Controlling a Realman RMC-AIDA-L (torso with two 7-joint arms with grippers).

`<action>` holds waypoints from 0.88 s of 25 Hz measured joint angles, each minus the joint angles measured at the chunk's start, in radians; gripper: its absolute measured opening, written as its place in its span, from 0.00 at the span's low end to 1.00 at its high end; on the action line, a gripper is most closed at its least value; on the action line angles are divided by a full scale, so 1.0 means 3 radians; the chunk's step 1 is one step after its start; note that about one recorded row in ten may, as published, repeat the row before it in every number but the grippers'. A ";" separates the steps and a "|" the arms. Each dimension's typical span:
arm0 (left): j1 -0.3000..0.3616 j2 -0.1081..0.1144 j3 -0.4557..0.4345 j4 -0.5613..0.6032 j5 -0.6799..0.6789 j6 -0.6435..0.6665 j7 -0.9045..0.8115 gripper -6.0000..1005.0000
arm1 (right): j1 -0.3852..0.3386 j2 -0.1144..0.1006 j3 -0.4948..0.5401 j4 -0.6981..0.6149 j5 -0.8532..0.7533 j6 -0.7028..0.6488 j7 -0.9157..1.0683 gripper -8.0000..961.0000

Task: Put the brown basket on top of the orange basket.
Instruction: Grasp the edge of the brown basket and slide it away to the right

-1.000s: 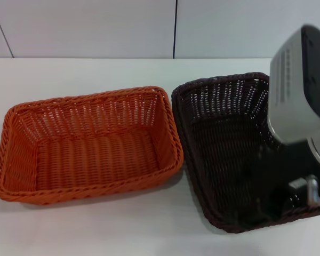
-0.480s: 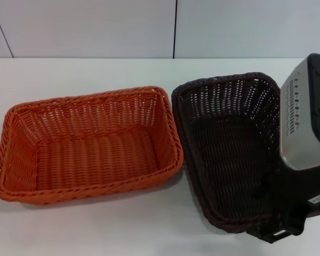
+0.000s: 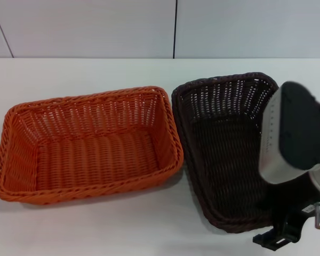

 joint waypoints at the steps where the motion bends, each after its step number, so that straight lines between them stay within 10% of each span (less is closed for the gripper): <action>1: 0.0006 0.0003 -0.0008 0.0000 0.0000 0.0000 -0.0001 0.79 | 0.0017 0.0006 -0.0022 0.0051 -0.0022 -0.0026 -0.0006 0.68; 7: 0.0015 0.0010 -0.0018 0.0036 0.0000 0.0000 -0.0003 0.79 | 0.0092 0.0013 -0.0079 0.0131 -0.0130 -0.0219 0.0013 0.68; 22: -0.0007 0.0021 -0.0024 0.0043 0.0000 -0.0005 0.0007 0.79 | 0.0127 0.0018 -0.0254 -0.0023 -0.0270 -0.0298 0.0081 0.31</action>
